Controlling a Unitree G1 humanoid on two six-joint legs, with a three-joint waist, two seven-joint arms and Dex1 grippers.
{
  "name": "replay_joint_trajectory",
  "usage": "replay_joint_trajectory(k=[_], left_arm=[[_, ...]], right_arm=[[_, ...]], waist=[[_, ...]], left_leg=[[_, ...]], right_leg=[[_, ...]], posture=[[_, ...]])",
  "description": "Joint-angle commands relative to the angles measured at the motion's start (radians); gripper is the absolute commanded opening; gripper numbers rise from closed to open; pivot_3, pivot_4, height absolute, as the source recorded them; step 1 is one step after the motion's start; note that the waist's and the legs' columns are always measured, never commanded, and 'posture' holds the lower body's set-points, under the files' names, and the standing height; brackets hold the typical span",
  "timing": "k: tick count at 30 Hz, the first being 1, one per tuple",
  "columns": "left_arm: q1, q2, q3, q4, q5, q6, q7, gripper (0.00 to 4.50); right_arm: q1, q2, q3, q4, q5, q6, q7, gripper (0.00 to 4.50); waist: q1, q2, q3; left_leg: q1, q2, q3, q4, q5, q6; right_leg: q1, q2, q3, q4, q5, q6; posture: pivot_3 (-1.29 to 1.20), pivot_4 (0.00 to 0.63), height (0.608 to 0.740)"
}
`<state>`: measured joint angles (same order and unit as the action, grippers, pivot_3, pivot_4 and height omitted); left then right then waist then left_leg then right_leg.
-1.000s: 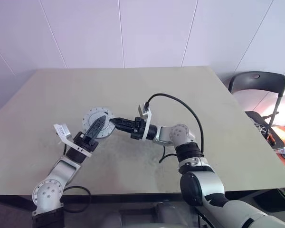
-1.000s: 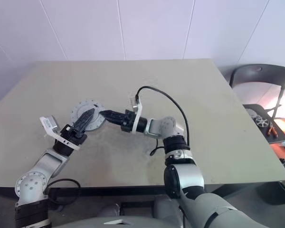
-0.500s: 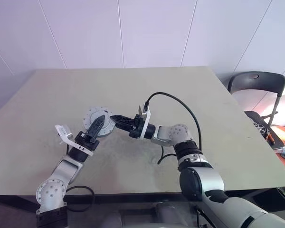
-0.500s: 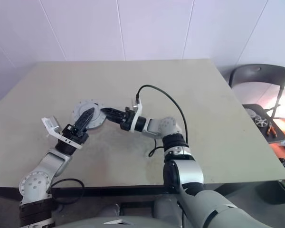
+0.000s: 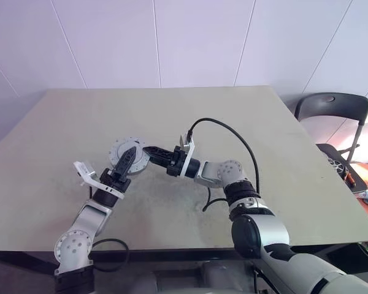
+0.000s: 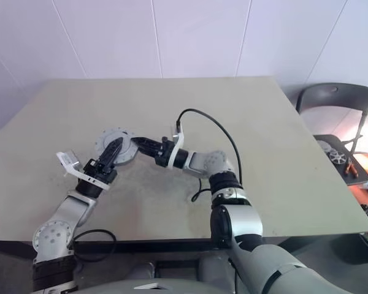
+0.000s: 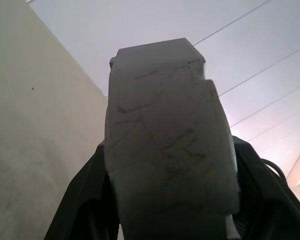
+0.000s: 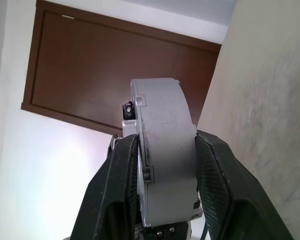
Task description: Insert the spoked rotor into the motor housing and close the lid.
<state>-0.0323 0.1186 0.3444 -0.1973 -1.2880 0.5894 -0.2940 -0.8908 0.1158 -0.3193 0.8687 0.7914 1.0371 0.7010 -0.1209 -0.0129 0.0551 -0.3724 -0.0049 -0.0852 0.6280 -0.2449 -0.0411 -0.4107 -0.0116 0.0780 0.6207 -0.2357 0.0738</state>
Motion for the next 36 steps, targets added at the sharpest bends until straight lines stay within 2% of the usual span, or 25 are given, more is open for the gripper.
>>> replay_joint_trajectory(k=[1,6,14,19,22,29,36], left_arm=[[-0.007,0.008,0.050,-0.047,0.010,-0.058,-0.007,2.30],[-0.025,-0.006,0.087,-0.022,0.005,-0.101,0.016,2.30],[-0.074,0.000,0.178,0.049,0.066,-0.210,0.099,2.30],[-0.118,0.068,0.238,0.213,0.192,-0.268,0.203,2.30],[-0.151,0.123,0.243,0.341,0.275,-0.276,0.226,2.30],[-0.209,0.154,0.237,0.428,0.300,-0.237,0.134,2.30],[-0.245,0.167,0.253,0.423,0.228,-0.145,0.019,2.30]], right_arm=[[-0.080,0.018,-0.064,0.003,0.021,-0.090,-0.042,1.69],[-0.093,0.019,-0.066,0.009,0.020,-0.102,-0.034,3.22],[-0.087,0.025,-0.045,-0.035,0.007,-0.119,-0.008,3.22],[-0.058,0.025,0.110,-0.183,-0.092,-0.185,0.038,3.22],[-0.049,0.025,0.158,-0.248,-0.116,-0.221,0.056,3.22],[-0.043,0.032,0.178,-0.315,-0.093,-0.213,0.073,3.22],[-0.021,0.032,0.202,-0.348,-0.090,-0.197,0.076,3.22]], waist=[[-0.001,0.000,0.000],[-0.003,0.000,0.000],[0.004,0.000,0.000],[-0.001,0.000,0.000],[0.001,0.000,0.000],[0.025,-0.002,-0.001],[0.025,-0.002,-0.001]], left_leg=[[0.000,0.000,0.000,0.000,0.000,0.000],[0.000,0.000,0.000,0.000,0.000,0.000],[-0.001,0.000,0.000,0.001,0.000,0.000],[0.000,0.000,0.000,0.000,0.000,0.000],[0.000,0.000,-0.002,0.000,0.000,0.000],[-0.002,-0.001,-0.002,0.000,0.000,0.000],[-0.002,-0.001,-0.002,0.000,0.000,0.000]], right_leg=[[0.000,0.000,0.000,0.000,0.000,0.000],[0.000,0.000,0.000,0.000,0.000,0.000],[0.000,0.000,0.000,-0.001,0.000,0.000],[0.000,0.001,0.000,0.000,0.000,0.001],[0.000,0.001,-0.001,0.001,0.002,0.003],[0.000,0.000,0.000,-0.001,0.002,0.003],[-0.001,0.000,-0.001,0.000,0.002,0.003]], posture=[[0.00,0.000,0.740],[0.00,0.000,0.740],[0.00,0.000,0.740],[0.00,0.000,0.740],[0.00,0.000,0.740],[0.00,0.000,0.740],[0.00,0.000,0.740]])
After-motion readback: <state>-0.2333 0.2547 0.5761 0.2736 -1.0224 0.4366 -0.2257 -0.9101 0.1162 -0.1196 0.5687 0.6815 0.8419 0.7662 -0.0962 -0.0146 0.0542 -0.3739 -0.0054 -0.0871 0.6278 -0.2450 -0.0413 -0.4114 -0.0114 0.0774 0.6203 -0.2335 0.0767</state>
